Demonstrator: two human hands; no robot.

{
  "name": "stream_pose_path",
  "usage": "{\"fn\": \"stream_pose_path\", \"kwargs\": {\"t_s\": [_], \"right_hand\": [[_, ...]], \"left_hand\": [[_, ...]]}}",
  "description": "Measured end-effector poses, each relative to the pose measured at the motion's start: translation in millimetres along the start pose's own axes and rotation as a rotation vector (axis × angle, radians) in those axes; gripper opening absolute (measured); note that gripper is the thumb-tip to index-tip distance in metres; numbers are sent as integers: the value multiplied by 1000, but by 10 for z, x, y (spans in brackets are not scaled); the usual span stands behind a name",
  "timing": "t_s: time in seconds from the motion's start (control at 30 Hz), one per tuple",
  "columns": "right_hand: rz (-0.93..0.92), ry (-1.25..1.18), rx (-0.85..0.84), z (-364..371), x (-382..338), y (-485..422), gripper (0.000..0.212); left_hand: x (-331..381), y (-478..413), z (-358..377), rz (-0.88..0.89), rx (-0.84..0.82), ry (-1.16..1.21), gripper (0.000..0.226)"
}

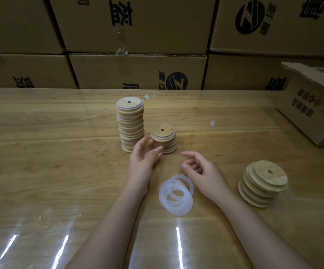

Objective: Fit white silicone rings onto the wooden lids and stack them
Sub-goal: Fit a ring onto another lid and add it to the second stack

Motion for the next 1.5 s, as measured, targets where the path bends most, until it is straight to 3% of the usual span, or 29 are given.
{"fn": "stream_pose_path", "kwargs": {"t_s": [0.1, 0.2, 0.47, 0.9, 1.07, 1.33, 1.5], "right_hand": [[2, 3, -2, -2, -3, 5, 26], [5, 7, 2, -4, 1, 4, 25], [17, -4, -6, 5, 17, 4, 22], [38, 14, -16, 6, 37, 10, 17], [30, 25, -23, 10, 35, 12, 17], [11, 18, -6, 10, 29, -3, 18], [-32, 90, -12, 28, 25, -10, 14]], "left_hand": [[88, 26, -22, 175, 51, -297, 34], [179, 103, 77, 343, -3, -493, 35], [155, 132, 171, 423, -115, -606, 46], [141, 213, 277, 617, -141, -1001, 48], [87, 188, 265, 557, -162, -1030, 51], [205, 305, 354, 662, -192, -984, 36], [224, 510, 519, 748, -314, -964, 30]]}}
Point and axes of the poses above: each hand's wrist, its own y-axis away from the middle knuckle, its own z-axis out of the palm, x = y × z, the point moved 8 cm from there along -y, towards the middle knuckle, and after that the axes turned 5 degrees about x, right-handed, at the moved point
